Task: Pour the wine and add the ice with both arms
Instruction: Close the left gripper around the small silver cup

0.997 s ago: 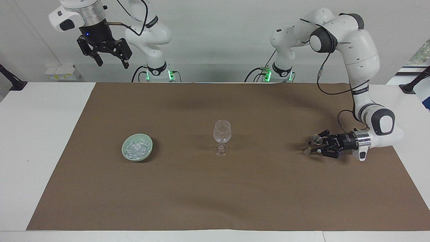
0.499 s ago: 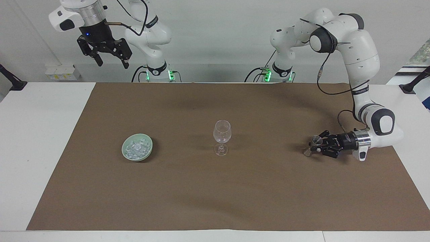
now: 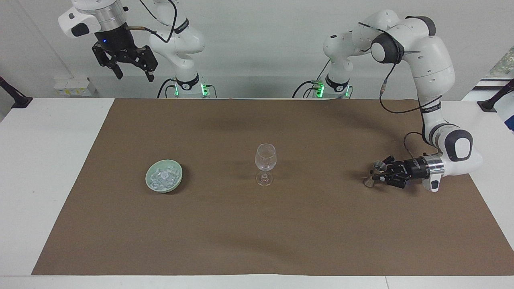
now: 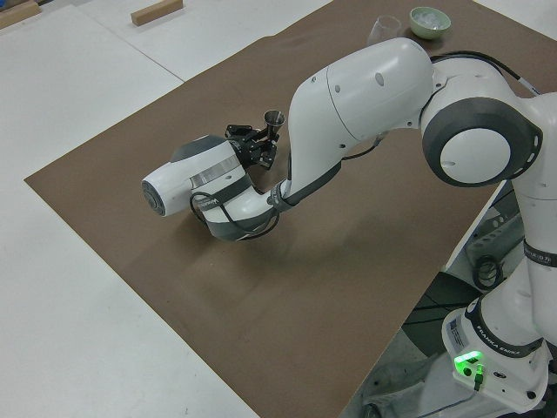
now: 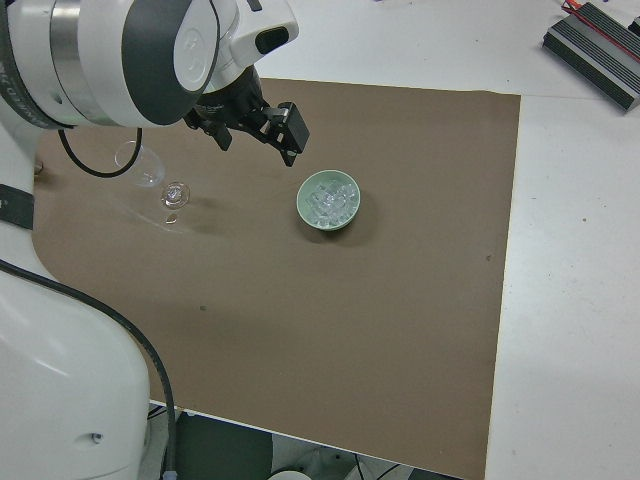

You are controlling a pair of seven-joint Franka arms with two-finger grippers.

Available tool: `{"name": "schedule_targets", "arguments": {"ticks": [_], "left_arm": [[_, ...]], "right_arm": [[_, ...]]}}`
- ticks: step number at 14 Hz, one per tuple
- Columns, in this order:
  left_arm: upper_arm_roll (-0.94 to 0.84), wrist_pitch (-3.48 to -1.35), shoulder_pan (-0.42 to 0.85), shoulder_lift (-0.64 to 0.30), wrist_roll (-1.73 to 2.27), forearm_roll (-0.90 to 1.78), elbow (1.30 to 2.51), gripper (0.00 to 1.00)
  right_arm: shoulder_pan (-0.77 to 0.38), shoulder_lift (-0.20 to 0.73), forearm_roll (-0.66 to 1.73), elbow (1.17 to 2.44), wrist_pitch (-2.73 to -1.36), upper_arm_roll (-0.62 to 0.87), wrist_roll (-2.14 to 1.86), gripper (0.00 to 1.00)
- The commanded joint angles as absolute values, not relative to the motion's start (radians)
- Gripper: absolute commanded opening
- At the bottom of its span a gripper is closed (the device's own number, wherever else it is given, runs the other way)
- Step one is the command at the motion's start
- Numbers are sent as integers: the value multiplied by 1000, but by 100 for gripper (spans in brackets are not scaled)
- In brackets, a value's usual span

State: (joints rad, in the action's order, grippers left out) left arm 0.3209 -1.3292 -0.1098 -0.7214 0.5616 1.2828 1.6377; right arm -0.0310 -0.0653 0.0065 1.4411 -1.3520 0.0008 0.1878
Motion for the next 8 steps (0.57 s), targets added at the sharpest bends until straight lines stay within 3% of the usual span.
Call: {"name": "schedule_targets", "arguments": {"ticks": [1, 8], "left_arm": [[325, -1279, -126, -729, 538, 1315, 1651, 0], [334, -1241, -118, -701, 641, 1312, 1628, 0]], "right_arm": [[-21, -74, 8, 1450, -1368, 5, 166, 100], [-21, -74, 8, 1450, -1368, 5, 166, 100]]}}
